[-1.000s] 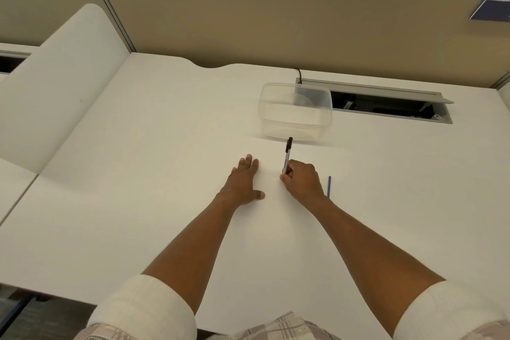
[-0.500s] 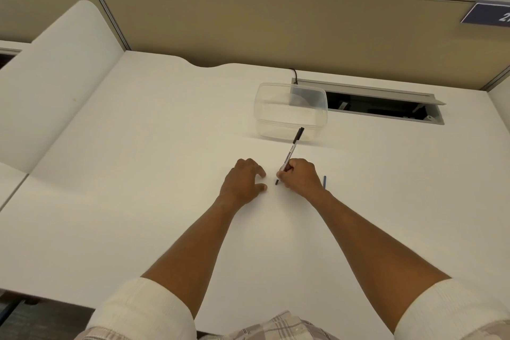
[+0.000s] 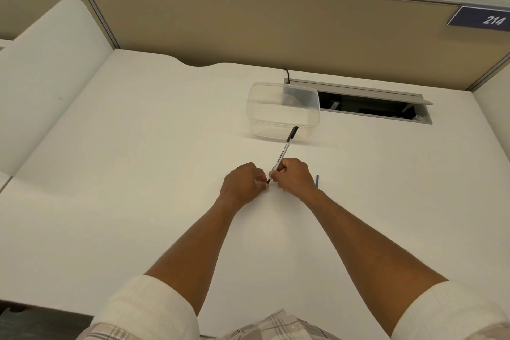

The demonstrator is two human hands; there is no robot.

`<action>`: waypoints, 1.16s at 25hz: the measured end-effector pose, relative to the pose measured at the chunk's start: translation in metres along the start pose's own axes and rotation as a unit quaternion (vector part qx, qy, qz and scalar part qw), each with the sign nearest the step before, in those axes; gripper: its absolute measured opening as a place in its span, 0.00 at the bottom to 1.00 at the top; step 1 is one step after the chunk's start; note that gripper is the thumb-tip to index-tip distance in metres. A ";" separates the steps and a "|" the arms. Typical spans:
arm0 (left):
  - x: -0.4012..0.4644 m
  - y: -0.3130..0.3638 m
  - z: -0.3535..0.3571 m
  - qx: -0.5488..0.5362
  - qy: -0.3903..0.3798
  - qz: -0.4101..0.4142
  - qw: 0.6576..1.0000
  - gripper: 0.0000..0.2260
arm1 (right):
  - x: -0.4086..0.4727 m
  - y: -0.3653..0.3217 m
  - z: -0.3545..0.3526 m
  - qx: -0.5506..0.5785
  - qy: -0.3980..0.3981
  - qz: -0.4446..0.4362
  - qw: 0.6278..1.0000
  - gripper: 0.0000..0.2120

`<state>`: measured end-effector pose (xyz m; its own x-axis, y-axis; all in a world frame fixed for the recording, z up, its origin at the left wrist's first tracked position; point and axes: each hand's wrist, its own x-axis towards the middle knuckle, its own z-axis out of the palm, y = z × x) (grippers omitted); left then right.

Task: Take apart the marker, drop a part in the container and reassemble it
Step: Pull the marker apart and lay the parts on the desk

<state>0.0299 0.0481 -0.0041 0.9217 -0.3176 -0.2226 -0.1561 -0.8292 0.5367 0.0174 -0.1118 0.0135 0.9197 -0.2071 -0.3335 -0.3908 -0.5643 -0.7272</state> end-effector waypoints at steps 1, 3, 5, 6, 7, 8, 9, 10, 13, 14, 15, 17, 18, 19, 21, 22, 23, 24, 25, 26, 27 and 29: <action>0.000 0.000 0.000 0.004 -0.001 -0.001 1.000 0.03 | 0.000 0.000 -0.001 0.002 0.001 -0.001 1.000 0.09; 0.000 0.000 0.000 0.004 -0.003 0.002 1.000 0.03 | -0.001 -0.001 -0.002 0.006 0.003 0.000 1.000 0.09; -0.001 0.000 0.000 -0.004 -0.003 0.012 1.000 0.04 | -0.003 -0.002 -0.003 0.010 0.002 0.002 1.000 0.09; -0.001 0.000 0.000 -0.008 -0.002 0.015 1.000 0.05 | -0.004 -0.002 -0.003 0.010 -0.001 0.002 1.000 0.09; -0.001 0.001 0.001 -0.010 -0.002 0.015 1.000 0.06 | -0.005 -0.003 -0.002 0.011 -0.004 0.002 1.000 0.09; -0.001 0.001 0.001 -0.010 -0.003 0.013 1.000 0.06 | -0.006 -0.004 -0.002 0.012 -0.005 0.002 1.000 0.09; -0.001 0.002 0.002 -0.008 -0.004 0.009 1.000 0.06 | -0.007 -0.005 -0.002 0.012 -0.005 0.001 1.000 0.09; 0.000 0.002 0.003 -0.008 -0.006 0.004 1.000 0.06 | -0.008 -0.005 -0.002 0.012 -0.004 0.001 1.000 0.09; -0.002 0.001 0.002 -0.007 -0.008 -0.006 1.000 0.05 | -0.009 -0.008 -0.005 0.017 -0.001 -0.003 1.000 0.09; -0.002 0.001 0.001 -0.005 -0.008 -0.009 1.000 0.05 | -0.009 -0.009 -0.007 0.020 0.000 -0.003 1.000 0.08; -0.003 0.000 -0.001 -0.004 -0.010 -0.011 1.000 0.05 | -0.010 -0.010 -0.008 0.025 0.000 -0.002 1.000 0.08; -0.005 -0.001 -0.004 -0.008 -0.016 -0.016 1.000 0.03 | -0.013 -0.013 -0.011 0.041 0.003 0.001 0.999 0.08; -0.006 -0.001 -0.005 -0.012 -0.020 -0.018 1.000 0.03 | -0.014 -0.014 -0.012 0.048 0.005 0.001 0.999 0.08; -0.007 -0.002 -0.007 -0.015 -0.023 -0.021 0.999 0.03 | -0.016 -0.016 -0.014 0.053 0.006 0.000 0.999 0.09; -0.010 -0.005 -0.010 -0.020 -0.024 -0.030 0.999 0.05 | -0.019 -0.020 -0.017 0.059 0.012 -0.002 0.998 0.09; -0.011 -0.007 -0.011 -0.025 -0.021 -0.036 0.999 0.06 | -0.020 -0.021 -0.019 0.060 0.016 -0.003 0.998 0.09; -0.012 -0.008 -0.012 -0.030 -0.019 -0.041 0.999 0.06 | -0.020 -0.022 -0.021 0.061 0.020 -0.003 0.998 0.10; -0.013 -0.009 -0.013 -0.032 -0.015 -0.045 0.998 0.05 | -0.020 -0.022 -0.022 0.057 0.026 -0.003 0.998 0.11; -0.014 -0.011 -0.014 -0.032 -0.010 -0.047 0.998 0.04 | -0.021 -0.023 -0.024 0.047 0.032 -0.004 0.998 0.11; -0.015 -0.012 -0.015 -0.031 -0.004 -0.050 0.998 0.03 | -0.021 -0.023 -0.024 0.027 0.036 -0.006 0.999 0.11; -0.017 -0.014 -0.016 -0.031 0.002 -0.054 0.998 0.02 | -0.022 -0.022 -0.024 0.001 0.034 -0.007 0.999 0.10; -0.019 -0.017 -0.017 -0.033 0.009 -0.062 0.997 0.02 | -0.026 -0.021 -0.020 -0.058 0.009 -0.001 0.998 0.09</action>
<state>0.0212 0.0764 0.0048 0.9387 -0.2059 -0.2766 -0.0171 -0.8290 0.5590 0.0026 -0.1110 0.0493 0.9212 -0.2200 -0.3210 -0.3835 -0.6533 -0.6528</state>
